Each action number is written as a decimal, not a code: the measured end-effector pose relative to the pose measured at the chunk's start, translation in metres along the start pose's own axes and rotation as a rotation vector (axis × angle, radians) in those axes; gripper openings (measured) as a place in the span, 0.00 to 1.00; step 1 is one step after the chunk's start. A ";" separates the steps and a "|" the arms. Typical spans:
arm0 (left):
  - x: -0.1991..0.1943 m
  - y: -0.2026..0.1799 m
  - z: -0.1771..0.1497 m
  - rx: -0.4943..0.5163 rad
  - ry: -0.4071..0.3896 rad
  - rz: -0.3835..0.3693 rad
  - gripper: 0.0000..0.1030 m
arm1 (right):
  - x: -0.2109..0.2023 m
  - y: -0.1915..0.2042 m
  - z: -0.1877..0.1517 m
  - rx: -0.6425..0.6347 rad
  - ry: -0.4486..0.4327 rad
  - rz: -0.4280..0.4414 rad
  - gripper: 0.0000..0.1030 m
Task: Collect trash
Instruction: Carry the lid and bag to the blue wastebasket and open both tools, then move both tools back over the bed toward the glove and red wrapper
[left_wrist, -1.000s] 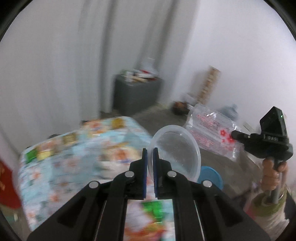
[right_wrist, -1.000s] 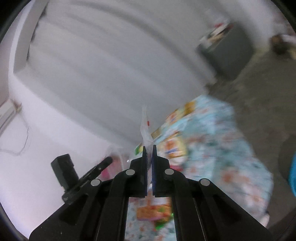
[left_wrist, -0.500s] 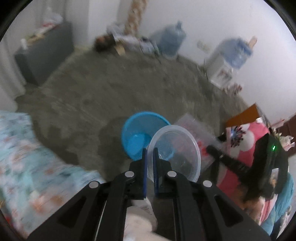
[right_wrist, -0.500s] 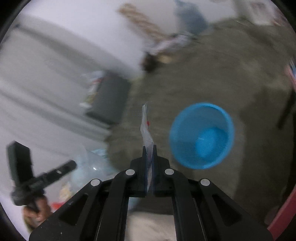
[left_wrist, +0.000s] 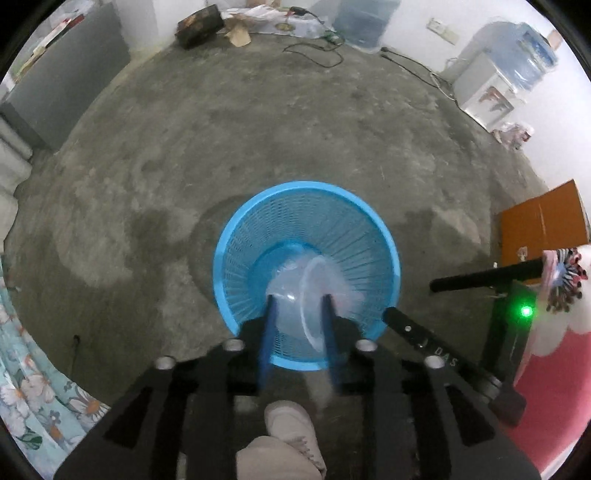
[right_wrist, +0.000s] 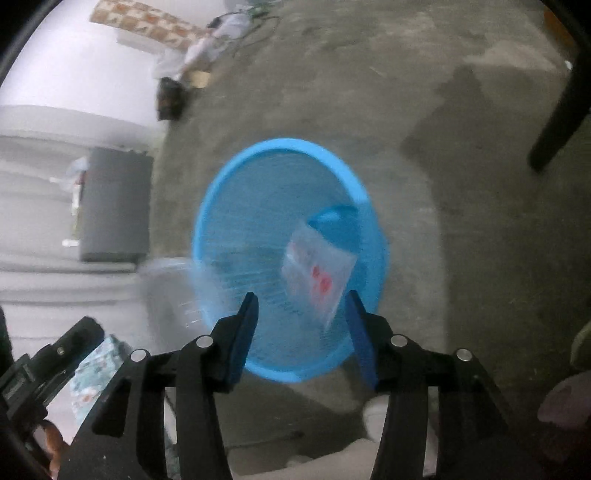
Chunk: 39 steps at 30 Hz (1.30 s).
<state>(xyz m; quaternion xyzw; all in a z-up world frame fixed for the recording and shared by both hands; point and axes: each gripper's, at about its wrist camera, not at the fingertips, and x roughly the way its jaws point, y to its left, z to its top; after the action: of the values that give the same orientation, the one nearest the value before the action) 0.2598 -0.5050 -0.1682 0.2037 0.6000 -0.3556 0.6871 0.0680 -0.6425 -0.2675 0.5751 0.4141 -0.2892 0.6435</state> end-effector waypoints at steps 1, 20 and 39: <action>-0.003 0.003 -0.002 -0.002 -0.009 -0.002 0.34 | -0.001 0.002 0.000 0.010 -0.005 0.012 0.51; -0.269 0.046 -0.123 0.011 -0.524 -0.289 0.68 | -0.182 0.126 -0.124 -0.510 -0.673 -0.080 0.92; -0.499 0.238 -0.395 -0.498 -1.101 0.037 0.95 | -0.268 0.211 -0.262 -0.944 -0.887 0.361 0.92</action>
<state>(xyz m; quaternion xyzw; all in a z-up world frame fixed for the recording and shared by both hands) 0.1519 0.0540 0.2028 -0.1666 0.2179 -0.2457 0.9297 0.0634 -0.3778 0.0714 0.1190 0.0897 -0.1738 0.9734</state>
